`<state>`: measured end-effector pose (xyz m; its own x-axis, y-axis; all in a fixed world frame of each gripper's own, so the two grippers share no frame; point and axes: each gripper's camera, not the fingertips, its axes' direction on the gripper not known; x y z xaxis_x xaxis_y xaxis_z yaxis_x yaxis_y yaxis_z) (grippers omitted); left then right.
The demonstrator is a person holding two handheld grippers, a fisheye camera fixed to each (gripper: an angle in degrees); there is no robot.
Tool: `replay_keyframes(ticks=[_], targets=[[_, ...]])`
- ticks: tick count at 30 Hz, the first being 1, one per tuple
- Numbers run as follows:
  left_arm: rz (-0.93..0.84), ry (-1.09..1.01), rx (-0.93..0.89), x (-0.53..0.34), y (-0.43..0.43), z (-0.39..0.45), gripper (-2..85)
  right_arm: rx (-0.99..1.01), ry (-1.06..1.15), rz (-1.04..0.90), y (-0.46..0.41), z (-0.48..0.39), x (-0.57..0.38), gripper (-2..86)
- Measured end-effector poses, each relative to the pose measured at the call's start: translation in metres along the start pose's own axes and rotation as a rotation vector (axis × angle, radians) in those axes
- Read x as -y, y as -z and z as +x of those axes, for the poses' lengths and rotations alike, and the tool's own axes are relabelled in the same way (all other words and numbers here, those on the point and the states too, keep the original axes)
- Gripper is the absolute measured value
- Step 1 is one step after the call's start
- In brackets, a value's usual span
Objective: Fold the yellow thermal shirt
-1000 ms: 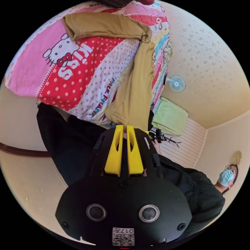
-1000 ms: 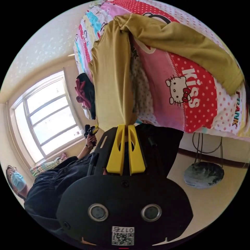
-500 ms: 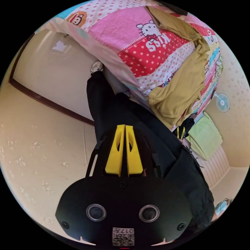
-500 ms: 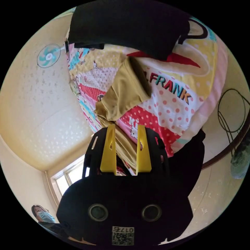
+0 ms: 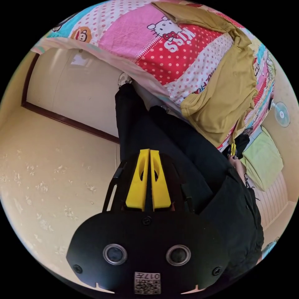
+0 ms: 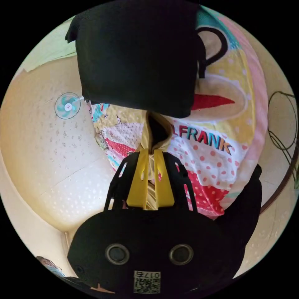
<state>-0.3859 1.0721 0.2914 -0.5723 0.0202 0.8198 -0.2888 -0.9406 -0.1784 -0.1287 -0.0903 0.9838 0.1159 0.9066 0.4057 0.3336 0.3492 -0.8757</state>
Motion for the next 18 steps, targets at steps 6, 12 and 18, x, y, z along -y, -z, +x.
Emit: replay_keyframes(ticks=[6, 12, 18], targets=[[0.171, -0.163, -0.176, 0.015, 0.043, 0.047, -1.0, 0.117, 0.537, -0.073, -0.005, -0.158, -0.025, 3.3], [0.286, -0.354, -0.283, 0.036, 0.104, 0.113, -0.9, 0.348, 1.009, -0.465, -0.123, -0.312, -0.15, 3.1], [0.29, -0.431, -0.308, 0.061, 0.124, 0.138, 0.2, 0.264, 1.045, -0.983, -0.328, -0.26, -0.314, 3.5]])
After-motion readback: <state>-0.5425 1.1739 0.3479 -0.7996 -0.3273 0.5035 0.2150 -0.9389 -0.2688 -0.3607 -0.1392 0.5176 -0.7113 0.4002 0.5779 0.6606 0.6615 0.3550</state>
